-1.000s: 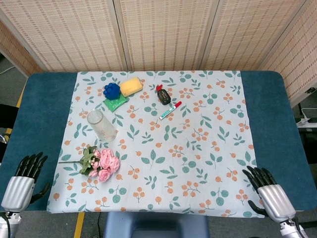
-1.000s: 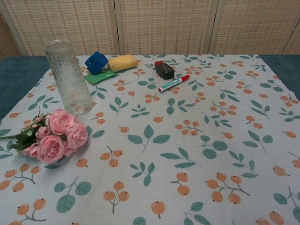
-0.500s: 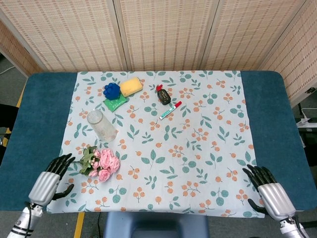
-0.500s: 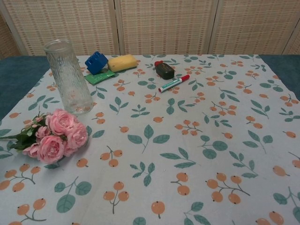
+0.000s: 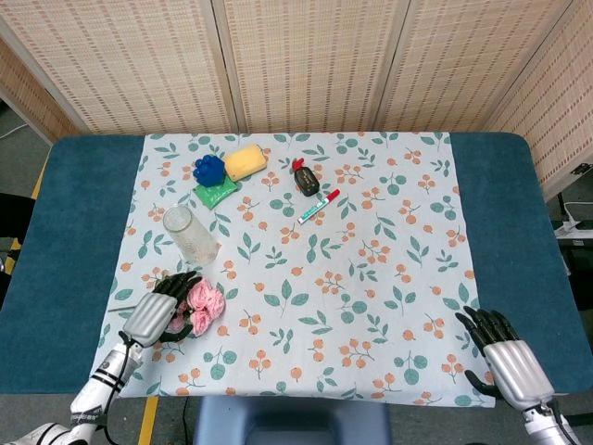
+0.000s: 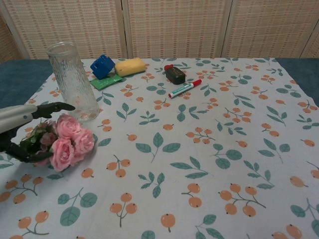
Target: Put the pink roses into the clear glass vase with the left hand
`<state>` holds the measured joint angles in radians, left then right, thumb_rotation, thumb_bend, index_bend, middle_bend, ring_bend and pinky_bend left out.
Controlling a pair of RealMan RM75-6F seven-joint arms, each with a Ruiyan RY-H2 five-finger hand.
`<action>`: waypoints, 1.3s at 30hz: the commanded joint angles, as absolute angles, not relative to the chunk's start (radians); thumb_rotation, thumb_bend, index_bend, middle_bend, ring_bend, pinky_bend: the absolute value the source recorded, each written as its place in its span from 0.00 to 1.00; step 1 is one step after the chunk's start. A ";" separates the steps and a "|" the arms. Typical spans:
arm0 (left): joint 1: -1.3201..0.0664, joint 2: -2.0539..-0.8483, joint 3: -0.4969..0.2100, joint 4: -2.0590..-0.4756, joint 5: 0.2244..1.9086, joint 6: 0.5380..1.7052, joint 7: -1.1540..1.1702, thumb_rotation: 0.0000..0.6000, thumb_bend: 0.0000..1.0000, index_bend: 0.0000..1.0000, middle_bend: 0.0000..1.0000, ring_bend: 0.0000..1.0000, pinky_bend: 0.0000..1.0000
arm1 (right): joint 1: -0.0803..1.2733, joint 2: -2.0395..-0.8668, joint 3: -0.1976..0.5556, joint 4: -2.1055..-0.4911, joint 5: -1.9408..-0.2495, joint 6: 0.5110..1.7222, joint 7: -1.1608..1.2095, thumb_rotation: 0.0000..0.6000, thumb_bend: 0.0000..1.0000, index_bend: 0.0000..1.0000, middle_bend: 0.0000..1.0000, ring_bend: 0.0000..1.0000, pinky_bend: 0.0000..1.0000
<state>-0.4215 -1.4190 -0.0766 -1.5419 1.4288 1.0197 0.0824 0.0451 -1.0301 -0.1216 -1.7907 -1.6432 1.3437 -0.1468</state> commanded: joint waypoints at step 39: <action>-0.338 -1.511 -0.205 -1.477 1.582 1.603 -0.565 1.00 0.66 0.55 0.68 0.66 0.39 | 0.040 -1.015 -0.124 -1.797 -1.651 1.361 -0.126 1.00 0.21 0.00 0.00 0.00 0.00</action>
